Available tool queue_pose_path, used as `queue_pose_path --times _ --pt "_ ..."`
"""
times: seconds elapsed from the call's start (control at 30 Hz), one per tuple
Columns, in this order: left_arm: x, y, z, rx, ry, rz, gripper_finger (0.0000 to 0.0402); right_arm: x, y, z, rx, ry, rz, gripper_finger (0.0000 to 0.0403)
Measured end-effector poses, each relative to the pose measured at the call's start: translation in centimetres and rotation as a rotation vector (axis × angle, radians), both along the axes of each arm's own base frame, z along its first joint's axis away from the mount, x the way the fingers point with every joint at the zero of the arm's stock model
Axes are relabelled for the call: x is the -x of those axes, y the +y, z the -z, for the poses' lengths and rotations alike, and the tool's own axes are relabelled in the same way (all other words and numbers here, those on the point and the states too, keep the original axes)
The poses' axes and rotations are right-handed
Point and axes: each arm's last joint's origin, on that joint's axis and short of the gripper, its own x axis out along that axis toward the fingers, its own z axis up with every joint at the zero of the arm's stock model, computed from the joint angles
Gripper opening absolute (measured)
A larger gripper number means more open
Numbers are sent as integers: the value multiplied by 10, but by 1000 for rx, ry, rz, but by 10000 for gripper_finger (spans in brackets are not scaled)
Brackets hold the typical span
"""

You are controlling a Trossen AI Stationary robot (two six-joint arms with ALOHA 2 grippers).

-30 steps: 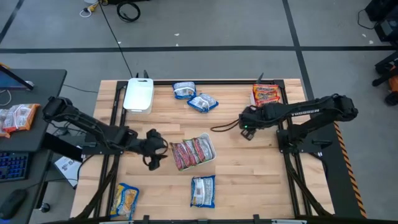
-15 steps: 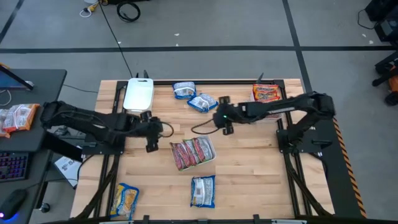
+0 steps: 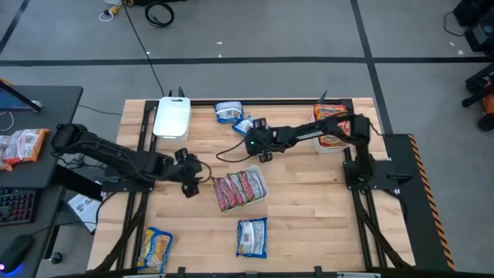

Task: Sort Maruchan noodles
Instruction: Put the blue noodle pack into the top left white bin

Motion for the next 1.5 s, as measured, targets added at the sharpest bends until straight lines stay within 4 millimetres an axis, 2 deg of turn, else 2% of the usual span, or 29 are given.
queue_pose_path --times 0.13,0.2,0.27,0.4,0.5,0.7,0.8,0.87,1.0,1.13,1.23,1.33,1.5 --pt "2 -9 -1 -28 -27 -1 226 -7 -7 13 4 13 20 198" --pt "2 -11 -1 -35 -42 -9 226 -9 -10 17 6 4 26 174" --pt "0 -12 -2 -9 -60 -2 226 -10 -11 19 -1 -6 41 137" --pt "-7 -12 -6 54 -122 15 218 -9 -12 13 -94 -66 49 30" --pt "-13 -13 -10 33 -194 34 206 -6 -8 -10 -128 -142 55 17" --pt "-20 -14 -15 -133 -299 -53 196 17 13 -99 -131 -345 14 11" --pt "-17 -21 -7 -202 -387 -64 194 33 19 -141 -220 -531 -2 11" --pt "-14 -24 4 -180 -501 -28 194 41 22 -161 -280 -636 -13 11" --pt "2 -19 17 -43 -855 45 194 50 28 -184 -348 -763 -41 11" --pt "22 -4 19 -93 -1064 -15 198 49 31 -197 -395 -887 -66 11" --pt "20 4 19 -180 -1044 -44 214 43 38 -208 -437 -1018 -114 11" --pt "10 10 10 -225 -1064 -51 242 36 48 -218 -465 -1154 -167 11" --pt "-6 20 -6 -334 -1093 45 291 33 65 -233 -499 -1308 -247 11"
